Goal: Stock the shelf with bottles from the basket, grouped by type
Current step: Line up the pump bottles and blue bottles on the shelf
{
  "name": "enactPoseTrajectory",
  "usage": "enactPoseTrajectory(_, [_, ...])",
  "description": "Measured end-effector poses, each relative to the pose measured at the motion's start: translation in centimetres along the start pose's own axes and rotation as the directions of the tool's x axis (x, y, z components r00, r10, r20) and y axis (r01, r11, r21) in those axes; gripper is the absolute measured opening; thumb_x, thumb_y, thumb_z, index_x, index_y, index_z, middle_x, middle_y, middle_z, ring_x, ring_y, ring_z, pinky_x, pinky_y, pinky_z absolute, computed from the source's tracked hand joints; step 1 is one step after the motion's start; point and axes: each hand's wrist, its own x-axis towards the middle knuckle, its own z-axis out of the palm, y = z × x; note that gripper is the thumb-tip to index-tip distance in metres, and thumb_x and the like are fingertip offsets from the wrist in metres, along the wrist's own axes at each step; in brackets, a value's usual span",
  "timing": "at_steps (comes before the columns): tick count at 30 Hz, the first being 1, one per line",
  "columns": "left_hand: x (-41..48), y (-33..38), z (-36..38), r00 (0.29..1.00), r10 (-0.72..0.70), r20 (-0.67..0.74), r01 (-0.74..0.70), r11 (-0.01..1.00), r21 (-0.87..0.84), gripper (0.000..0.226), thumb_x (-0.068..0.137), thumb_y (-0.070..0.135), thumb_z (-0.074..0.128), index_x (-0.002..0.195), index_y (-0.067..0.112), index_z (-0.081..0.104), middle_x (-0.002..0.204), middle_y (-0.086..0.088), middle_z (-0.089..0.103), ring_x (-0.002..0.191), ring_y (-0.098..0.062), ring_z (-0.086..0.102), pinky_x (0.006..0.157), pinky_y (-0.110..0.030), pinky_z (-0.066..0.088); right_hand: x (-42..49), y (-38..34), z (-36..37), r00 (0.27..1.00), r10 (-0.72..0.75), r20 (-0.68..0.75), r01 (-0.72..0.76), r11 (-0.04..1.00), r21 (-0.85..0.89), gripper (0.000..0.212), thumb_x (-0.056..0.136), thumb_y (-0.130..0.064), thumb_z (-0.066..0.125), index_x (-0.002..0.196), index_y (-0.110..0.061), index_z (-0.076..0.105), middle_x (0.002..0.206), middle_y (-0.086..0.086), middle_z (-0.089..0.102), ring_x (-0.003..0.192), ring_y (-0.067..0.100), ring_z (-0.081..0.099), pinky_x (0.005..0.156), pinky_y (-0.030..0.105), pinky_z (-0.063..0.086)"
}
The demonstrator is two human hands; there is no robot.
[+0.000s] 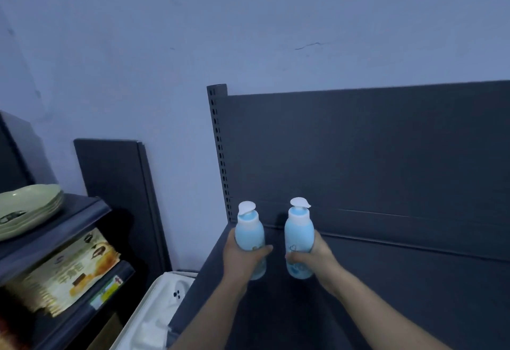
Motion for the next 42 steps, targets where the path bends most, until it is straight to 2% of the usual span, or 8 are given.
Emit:
enactPoseTrajectory(4, [4.1, -0.7, 0.7, 1.000, -0.010, 0.025, 0.010, 1.000, -0.008, 0.057, 0.060, 0.008, 0.085, 0.105, 0.018, 0.052, 0.096, 0.000, 0.062, 0.087, -0.017, 0.059, 0.070, -0.027, 0.046, 3.3, 0.3, 1.1, 1.000, 0.012, 0.000, -0.012, 1.000, 0.007, 0.064, 0.069, 0.000, 0.074, 0.117, -0.024, 0.040, 0.107, 0.003, 0.057, 0.099, 0.018, 0.056, 0.081, 0.032, 0.049])
enactPoseTrajectory(10, [9.3, -1.9, 2.1, 0.998, -0.004, 0.058, 0.005, 1.000, -0.027, 0.054, 0.061, 0.003, 0.082, 0.102, 0.020, 0.051, 0.092, 0.002, 0.062, 0.081, -0.007, 0.058, 0.061, -0.018, 0.044, 7.6, 0.5, 2.4, 1.000, 0.022, 0.010, -0.023, 0.997, 0.078, 0.071, 0.062, 0.002, 0.076, 0.117, -0.018, 0.036, 0.104, 0.004, 0.056, 0.092, 0.015, 0.056, 0.071, 0.026, 0.050])
enactPoseTrajectory(17, [13.1, -4.0, 3.3, 0.998, -0.005, 0.056, 0.007, 0.999, -0.042, 0.056, 0.060, 0.001, 0.082, 0.103, 0.019, 0.051, 0.097, -0.003, 0.064, 0.088, -0.019, 0.061, 0.074, -0.031, 0.049, 10.8, 1.2, 2.4, 0.998, 0.031, 0.059, -0.036, 0.997, 0.074, 0.076, 0.052, -0.008, 0.072, 0.119, -0.021, 0.041, 0.109, 0.007, 0.058, 0.097, 0.019, 0.058, 0.072, 0.027, 0.051])
enactPoseTrajectory(21, [14.2, -4.6, 4.0, 0.998, 0.006, 0.068, -0.002, 0.998, -0.060, 0.057, 0.061, 0.001, 0.081, 0.108, 0.017, 0.053, 0.098, -0.002, 0.066, 0.089, -0.017, 0.063, 0.070, -0.026, 0.050, 11.9, 1.5, 2.2, 0.999, 0.024, 0.039, -0.026, 0.997, 0.066, 0.069, 0.052, -0.006, 0.075, 0.111, -0.028, 0.046, 0.117, 0.009, 0.057, 0.106, 0.024, 0.058, 0.084, 0.037, 0.053])
enactPoseTrajectory(23, [14.7, -4.8, 4.5, 0.997, 0.000, 0.074, 0.004, 0.998, -0.056, 0.057, 0.060, 0.003, 0.081, 0.108, 0.018, 0.053, 0.096, -0.002, 0.066, 0.089, -0.016, 0.064, 0.068, -0.026, 0.051, 12.2, 1.8, 2.0, 0.999, 0.021, 0.030, -0.023, 0.998, 0.063, 0.065, 0.059, 0.000, 0.077, 0.108, -0.030, 0.047, 0.116, 0.008, 0.058, 0.106, 0.024, 0.058, 0.089, 0.040, 0.052])
enactPoseTrajectory(29, [15.4, -5.3, 4.8, 0.995, 0.003, 0.099, 0.000, 1.000, -0.030, 0.056, 0.059, 0.005, 0.081, 0.107, 0.013, 0.053, 0.096, -0.006, 0.067, 0.088, -0.021, 0.066, 0.068, -0.030, 0.054, 12.2, 1.9, 1.9, 1.000, 0.021, 0.016, -0.022, 0.999, 0.039, 0.060, 0.069, 0.005, 0.075, 0.113, -0.021, 0.044, 0.112, 0.004, 0.059, 0.105, 0.020, 0.059, 0.088, 0.036, 0.052])
enactPoseTrajectory(34, [15.1, -5.1, 4.9, 0.995, 0.012, 0.097, -0.008, 0.999, -0.040, 0.058, 0.060, 0.002, 0.081, 0.108, 0.013, 0.051, 0.097, -0.007, 0.066, 0.089, -0.020, 0.065, 0.068, -0.030, 0.054, 12.0, 1.7, 1.4, 1.000, 0.010, 0.023, -0.010, 1.000, 0.004, 0.058, 0.068, 0.004, 0.075, 0.106, -0.028, 0.044, 0.112, 0.004, 0.059, 0.105, 0.020, 0.058, 0.089, 0.038, 0.052])
enactPoseTrajectory(42, [14.4, -4.9, 4.7, 0.991, 0.014, 0.130, -0.014, 1.000, -0.003, 0.063, 0.060, 0.003, 0.084, 0.112, 0.012, 0.049, 0.102, -0.007, 0.064, 0.090, -0.017, 0.063, 0.065, -0.021, 0.049, 11.6, 1.5, 0.9, 0.999, 0.028, 0.038, -0.027, 0.999, -0.022, 0.060, 0.070, 0.005, 0.074, 0.113, -0.023, 0.043, 0.111, 0.005, 0.059, 0.105, 0.021, 0.058, 0.091, 0.040, 0.051])
